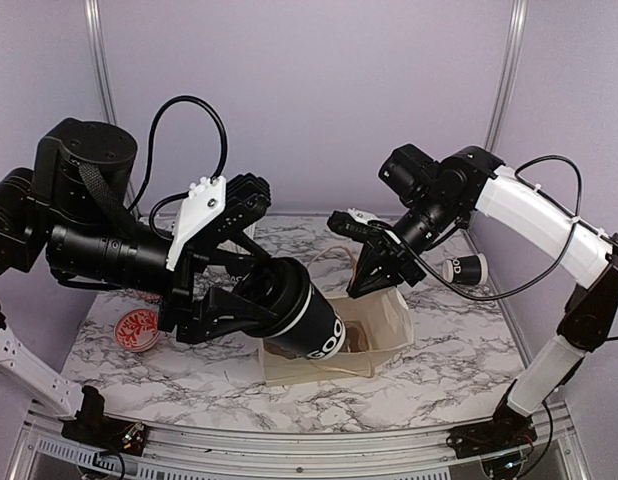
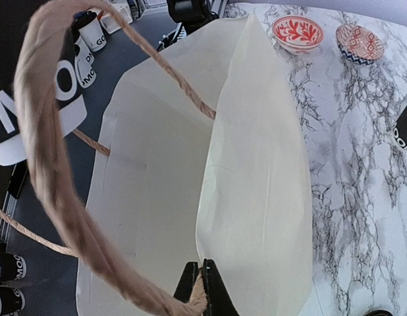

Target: Pack the takeout coffee

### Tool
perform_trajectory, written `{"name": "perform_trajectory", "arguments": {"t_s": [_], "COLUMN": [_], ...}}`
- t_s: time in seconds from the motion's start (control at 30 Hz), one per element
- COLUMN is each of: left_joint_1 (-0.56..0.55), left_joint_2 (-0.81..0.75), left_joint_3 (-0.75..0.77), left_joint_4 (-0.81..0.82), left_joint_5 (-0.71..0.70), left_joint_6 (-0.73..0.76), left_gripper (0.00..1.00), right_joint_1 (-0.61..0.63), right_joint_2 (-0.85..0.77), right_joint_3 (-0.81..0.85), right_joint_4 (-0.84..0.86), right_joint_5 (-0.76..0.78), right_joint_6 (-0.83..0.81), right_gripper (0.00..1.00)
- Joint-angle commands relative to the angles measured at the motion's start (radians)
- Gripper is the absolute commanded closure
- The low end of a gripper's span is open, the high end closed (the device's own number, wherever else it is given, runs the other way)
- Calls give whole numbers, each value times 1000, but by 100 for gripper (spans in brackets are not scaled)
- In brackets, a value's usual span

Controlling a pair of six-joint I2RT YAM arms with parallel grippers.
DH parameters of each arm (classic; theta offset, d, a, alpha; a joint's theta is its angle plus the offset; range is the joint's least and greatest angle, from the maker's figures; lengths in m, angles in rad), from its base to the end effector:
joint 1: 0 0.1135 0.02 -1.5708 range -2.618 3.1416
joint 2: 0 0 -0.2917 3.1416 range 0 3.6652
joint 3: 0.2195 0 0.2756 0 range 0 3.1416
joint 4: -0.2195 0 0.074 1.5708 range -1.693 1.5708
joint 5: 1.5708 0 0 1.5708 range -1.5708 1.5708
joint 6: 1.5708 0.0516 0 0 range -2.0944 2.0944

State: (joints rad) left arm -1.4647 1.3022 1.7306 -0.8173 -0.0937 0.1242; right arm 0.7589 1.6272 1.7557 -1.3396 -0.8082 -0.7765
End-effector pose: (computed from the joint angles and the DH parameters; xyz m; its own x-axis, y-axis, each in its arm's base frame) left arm 0.0343 -0.2763 0.5135 0.0817 0.3979 -0.9138 0.9783 0.1433 0.1498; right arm 0.2168 0.2570 0.3961 -0.0220 -0.6880 -0.7254 -0.9468 -0.2187 0.2361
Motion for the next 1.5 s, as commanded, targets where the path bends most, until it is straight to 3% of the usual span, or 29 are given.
{"name": "perform_trajectory", "arguments": {"t_s": [0.0, 0.3, 0.87, 1.1, 1.23, 1.37, 1.47], "left_joint_1": [-5, -4, 11, 72, 77, 76, 65], "left_joint_2": [28, 182, 311, 330, 353, 369, 363], "left_joint_3": [4, 40, -7, -16, -21, -34, -36], "left_joint_4": [-50, -87, -116, -122, -135, -147, -150], "left_joint_5": [-93, -281, -258, -194, -228, -216, -209], "left_joint_6": [33, 161, 166, 170, 181, 175, 163], "left_gripper": [59, 59, 60, 59, 60, 60, 60], "right_joint_1": [8, 9, 9, 10, 5, -46, -102], "right_joint_2": [2, -4, -6, -15, -24, -41, -59], "right_joint_3": [21, 38, 36, 36, 31, 84, 121], "right_joint_4": [-11, -21, -11, -32, -33, -33, -32], "right_joint_5": [-28, -72, -99, -123, -98, -114, -168], "right_joint_6": [1, 4, 19, -6, -28, -50, -87], "right_gripper": [97, 96, 91, 87, 77, 48, 36]}}
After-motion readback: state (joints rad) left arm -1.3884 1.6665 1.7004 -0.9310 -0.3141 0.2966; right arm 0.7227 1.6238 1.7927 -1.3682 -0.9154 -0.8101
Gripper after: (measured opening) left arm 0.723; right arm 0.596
